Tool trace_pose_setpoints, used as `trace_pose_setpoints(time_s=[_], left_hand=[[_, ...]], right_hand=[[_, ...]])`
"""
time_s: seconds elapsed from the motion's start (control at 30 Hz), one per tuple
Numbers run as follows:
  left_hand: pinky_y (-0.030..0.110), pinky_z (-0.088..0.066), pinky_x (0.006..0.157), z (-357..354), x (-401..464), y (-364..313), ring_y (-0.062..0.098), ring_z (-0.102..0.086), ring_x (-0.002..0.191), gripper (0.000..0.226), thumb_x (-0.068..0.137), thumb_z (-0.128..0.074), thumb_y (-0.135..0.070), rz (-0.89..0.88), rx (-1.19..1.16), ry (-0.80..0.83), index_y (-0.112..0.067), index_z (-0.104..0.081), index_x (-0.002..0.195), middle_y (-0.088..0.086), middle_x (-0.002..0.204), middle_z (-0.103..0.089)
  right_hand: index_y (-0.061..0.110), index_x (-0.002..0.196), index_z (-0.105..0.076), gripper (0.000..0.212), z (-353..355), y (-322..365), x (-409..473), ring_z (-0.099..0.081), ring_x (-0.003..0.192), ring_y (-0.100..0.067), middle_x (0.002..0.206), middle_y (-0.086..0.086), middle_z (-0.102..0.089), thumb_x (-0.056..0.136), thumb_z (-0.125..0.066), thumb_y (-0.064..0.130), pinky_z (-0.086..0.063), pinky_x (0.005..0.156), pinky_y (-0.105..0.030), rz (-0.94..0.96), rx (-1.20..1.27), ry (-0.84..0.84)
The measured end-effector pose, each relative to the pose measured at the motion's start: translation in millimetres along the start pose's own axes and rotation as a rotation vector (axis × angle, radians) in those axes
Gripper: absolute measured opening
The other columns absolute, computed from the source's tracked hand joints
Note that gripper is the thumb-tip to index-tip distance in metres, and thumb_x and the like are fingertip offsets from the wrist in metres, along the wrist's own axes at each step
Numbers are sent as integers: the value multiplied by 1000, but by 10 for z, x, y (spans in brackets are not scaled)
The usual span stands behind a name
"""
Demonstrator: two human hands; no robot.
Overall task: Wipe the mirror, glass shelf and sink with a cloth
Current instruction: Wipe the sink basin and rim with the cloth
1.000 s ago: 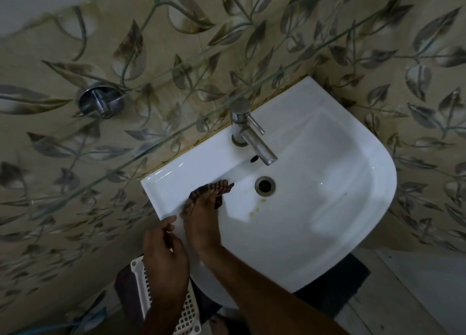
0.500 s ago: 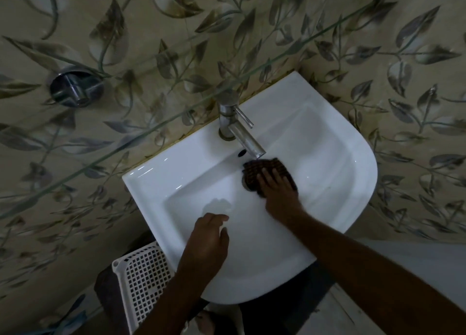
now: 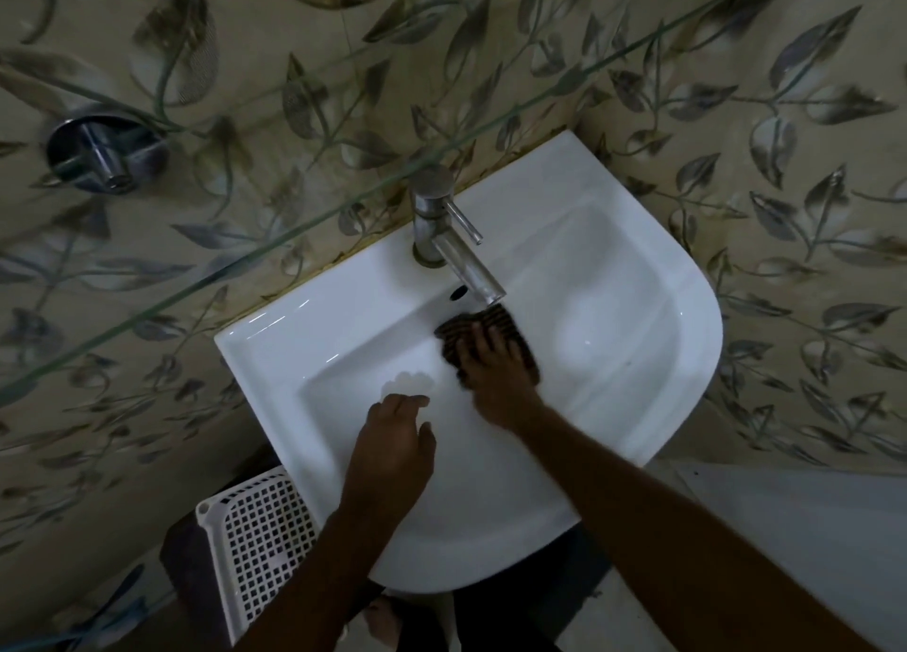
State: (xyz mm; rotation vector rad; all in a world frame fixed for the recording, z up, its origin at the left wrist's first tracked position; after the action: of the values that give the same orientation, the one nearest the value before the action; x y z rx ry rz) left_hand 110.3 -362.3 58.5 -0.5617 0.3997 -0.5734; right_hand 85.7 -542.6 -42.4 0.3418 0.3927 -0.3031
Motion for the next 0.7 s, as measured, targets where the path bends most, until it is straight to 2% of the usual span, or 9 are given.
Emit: trace_pose_setpoints(time_s=[0.1, 0.13, 0.2, 0.23, 0.3, 0.43, 0.5, 0.6, 0.7], left_hand=[[39, -48, 99, 141, -26, -15, 21, -58, 110, 35, 93, -41, -25, 22, -132, -157, -16, -65, 116, 3, 117, -64], [39, -47, 100, 117, -43, -17, 21, -58, 110, 34, 93, -40, -24, 15, -154, -168, -16, -66, 115, 2, 117, -64], [37, -45, 104, 60, -69, -44, 21, -57, 112, 31, 95, -42, -22, -3, -178, -162, -18, -64, 118, -9, 119, -62], [33, -40, 109, 44, -100, -60, 21, -55, 114, 30, 98, -42, -25, -9, -189, -190, -18, -61, 120, -19, 123, -57], [26, -33, 114, 47, -182, -79, 19, -53, 117, 32, 100, -40, -27, -53, -173, -269, -17, -62, 120, -21, 124, -55], [36, -51, 89, 16, -211, -71, 20, -60, 97, 28, 90, -46, -22, -61, -39, -148, -19, -68, 107, 0, 104, -66], [43, -54, 87, -121, -196, -6, 27, -62, 99, 26, 86, -57, -18, -18, 77, -17, -16, -70, 108, 5, 107, -67], [44, -51, 94, -279, -190, -38, 31, -60, 109, 31, 88, -63, -16, 10, 137, 142, -13, -67, 119, 8, 119, -65], [40, -46, 100, -396, -167, -209, 28, -57, 117, 39, 94, -55, -22, -69, 138, 188, -13, -59, 131, 7, 129, -60]], right_hand=[[14, 156, -18, 64, -153, 910, -233, -11, 150, -38, 163, -18, -9, 102, -11, 48, -15, 119, -51, 79, 271, 91], [7, 155, -16, 88, -110, 1115, -352, -13, 151, -34, 163, -20, -12, 92, 9, 64, -17, 120, -36, 96, 382, 144], [-9, 147, -25, 113, -99, 1330, -572, -24, 148, -34, 157, -26, -26, 73, -5, 74, -25, 108, -11, 137, 537, 239], [-10, 146, -26, 95, -82, 1344, -637, -24, 148, -35, 156, -26, -27, 87, -10, 62, -27, 110, -13, 218, 426, 240], [1, 153, -21, 55, -191, 1161, -734, -14, 151, -32, 161, -20, -17, 106, -28, 29, -17, 121, -38, 320, 231, 264], [31, 152, -29, 56, -153, 281, -643, -19, 149, -35, 163, -8, -20, 99, -28, 45, -22, 115, -60, 422, -158, 186], [38, 144, -42, 53, 25, -298, -540, -33, 145, -32, 157, -2, -37, 93, -37, 50, -31, 112, -61, 338, -255, 141], [42, 126, -63, 45, 529, -1169, -336, -59, 125, -25, 137, 3, -60, 81, -61, 47, -48, 103, -48, 125, -453, -14], [24, 127, -65, 42, 1027, -1583, -303, -56, 127, -35, 141, -11, -57, 87, -62, 35, -31, 113, -48, 122, -602, -160]])
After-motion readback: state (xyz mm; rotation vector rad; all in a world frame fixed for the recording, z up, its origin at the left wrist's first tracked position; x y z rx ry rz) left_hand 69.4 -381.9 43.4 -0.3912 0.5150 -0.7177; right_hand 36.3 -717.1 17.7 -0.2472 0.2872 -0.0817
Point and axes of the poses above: each hand's wrist, its own x-axis towards the middle knuckle, its own z-axis out of the back of the hand, y = z × x, the point moved 5 cm from there along x, towards the middle knuckle
